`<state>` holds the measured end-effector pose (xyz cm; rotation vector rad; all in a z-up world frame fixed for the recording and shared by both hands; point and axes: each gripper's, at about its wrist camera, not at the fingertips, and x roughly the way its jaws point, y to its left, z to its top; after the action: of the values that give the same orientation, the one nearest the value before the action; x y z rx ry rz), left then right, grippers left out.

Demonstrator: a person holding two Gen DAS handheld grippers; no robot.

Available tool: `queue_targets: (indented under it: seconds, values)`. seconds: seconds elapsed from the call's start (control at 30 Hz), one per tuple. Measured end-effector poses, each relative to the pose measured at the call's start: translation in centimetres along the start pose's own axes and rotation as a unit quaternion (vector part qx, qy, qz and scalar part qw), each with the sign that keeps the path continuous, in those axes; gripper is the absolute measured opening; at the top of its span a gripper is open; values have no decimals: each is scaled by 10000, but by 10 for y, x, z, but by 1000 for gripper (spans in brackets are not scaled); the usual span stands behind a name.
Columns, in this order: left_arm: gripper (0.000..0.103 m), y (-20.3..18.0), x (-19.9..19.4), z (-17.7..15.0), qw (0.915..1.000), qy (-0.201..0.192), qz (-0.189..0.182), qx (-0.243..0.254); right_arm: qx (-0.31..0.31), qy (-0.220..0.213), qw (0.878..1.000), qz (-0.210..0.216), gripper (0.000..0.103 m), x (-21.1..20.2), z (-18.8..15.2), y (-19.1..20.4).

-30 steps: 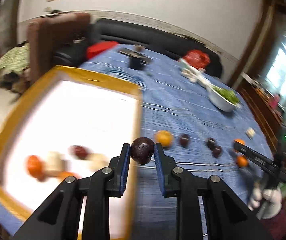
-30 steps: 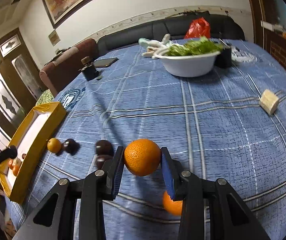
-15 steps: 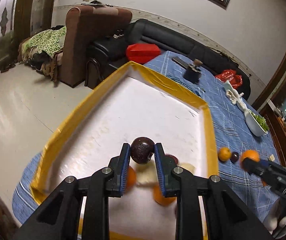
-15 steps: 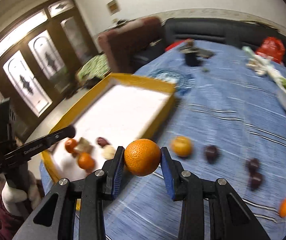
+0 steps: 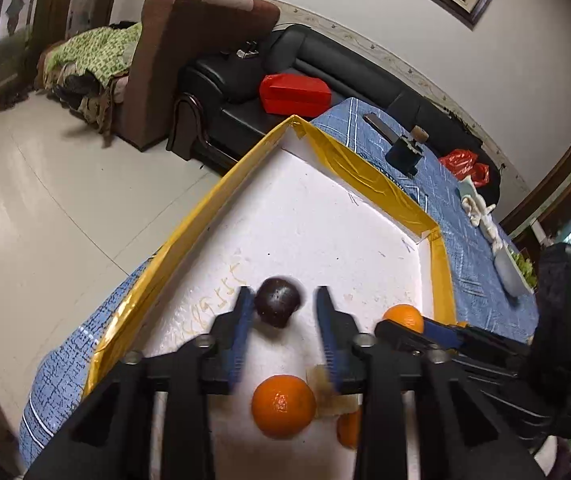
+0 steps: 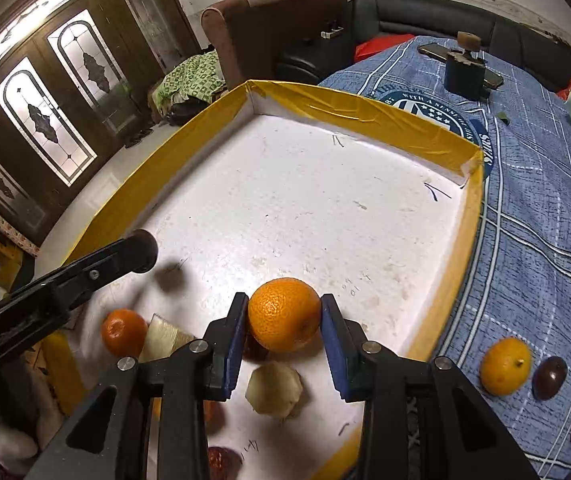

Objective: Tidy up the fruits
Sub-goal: 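Carry the plum and orange over the tray and release both, then grasp another dark plum with each tool from the table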

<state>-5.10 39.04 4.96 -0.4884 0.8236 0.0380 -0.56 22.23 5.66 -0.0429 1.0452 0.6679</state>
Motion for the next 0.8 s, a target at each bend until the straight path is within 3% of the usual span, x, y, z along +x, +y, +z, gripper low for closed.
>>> queue_targets:
  seconds: [0.03, 0.1, 0.33, 0.4, 0.6, 0.8]
  values:
    - [54, 1, -3, 0, 10000, -27, -39, -56, -4, -10, 10000, 9, 41, 1, 0, 1]
    - [56, 0, -8, -1, 9998, -95, -158, -75, 5, -40, 10000, 6, 44, 0, 0, 1]
    - [81, -9, -40, -12, 9987, -313, -281, -279, 111, -322, 9993, 142, 46, -26, -2, -2]
    - [84, -13, -47, -15, 9984, -351, -247, -372, 171, -487, 9985, 158, 47, -44, -7, -8]
    - [84, -37, -65, -27, 9972, -326, -602, -309, 459, -959, 9943, 4, 49, -106, -29, -52]
    - [84, -81, -63, -39, 9970, -231, -734, 89, 1093, -1405, 9814, -715, 56, -174, -72, -139]
